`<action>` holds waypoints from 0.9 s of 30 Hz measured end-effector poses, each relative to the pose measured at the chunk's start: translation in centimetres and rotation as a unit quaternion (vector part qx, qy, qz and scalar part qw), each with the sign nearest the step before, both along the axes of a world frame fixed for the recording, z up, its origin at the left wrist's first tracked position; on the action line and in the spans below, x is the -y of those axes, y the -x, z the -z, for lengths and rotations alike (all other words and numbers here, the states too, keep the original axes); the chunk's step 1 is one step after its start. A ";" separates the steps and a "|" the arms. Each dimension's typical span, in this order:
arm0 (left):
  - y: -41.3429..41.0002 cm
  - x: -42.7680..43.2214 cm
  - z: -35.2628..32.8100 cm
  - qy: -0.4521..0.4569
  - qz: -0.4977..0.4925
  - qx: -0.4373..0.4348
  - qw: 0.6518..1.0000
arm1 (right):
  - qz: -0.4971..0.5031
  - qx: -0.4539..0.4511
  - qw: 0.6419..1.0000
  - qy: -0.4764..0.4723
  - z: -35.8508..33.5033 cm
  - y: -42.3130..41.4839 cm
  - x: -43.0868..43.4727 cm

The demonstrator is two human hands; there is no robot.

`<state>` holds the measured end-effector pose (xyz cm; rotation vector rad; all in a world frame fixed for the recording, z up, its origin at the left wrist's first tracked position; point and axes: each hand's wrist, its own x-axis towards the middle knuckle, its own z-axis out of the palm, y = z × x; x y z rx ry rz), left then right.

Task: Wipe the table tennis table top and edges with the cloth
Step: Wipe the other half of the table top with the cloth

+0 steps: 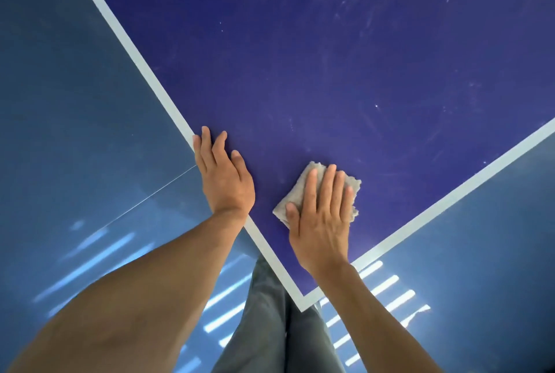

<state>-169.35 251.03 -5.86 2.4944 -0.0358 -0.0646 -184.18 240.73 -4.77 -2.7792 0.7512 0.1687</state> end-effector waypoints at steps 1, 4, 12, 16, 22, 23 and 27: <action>0.0 -0.1 0.0 0.003 -0.002 -0.003 1.000 | -0.025 0.003 1.000 0.000 0.0 -1.0 -0.7; 0.1 -0.2 0.0 0.006 -0.004 -0.005 1.000 | -0.076 0.001 0.997 0.011 0.2 0.0 -1.5; -0.2 -0.3 0.0 -0.002 0.004 -0.017 1.000 | -0.056 -0.066 0.996 0.022 -0.2 7.2 0.0; -0.1 -0.3 -0.1 0.011 -0.003 -0.032 0.999 | -0.128 -0.042 0.991 0.013 -0.1 0.4 0.6; -0.2 -0.7 0.3 0.044 -0.024 -0.039 0.998 | -0.227 -0.009 0.973 0.042 0.2 -15.8 4.1; -0.2 -0.7 0.2 0.046 -0.026 -0.042 0.998 | -0.226 -0.007 0.973 0.043 0.4 -18.9 4.4; -0.2 -0.5 -0.1 0.046 -0.035 -0.051 0.997 | -0.206 -0.003 0.978 0.037 0.8 -29.6 5.5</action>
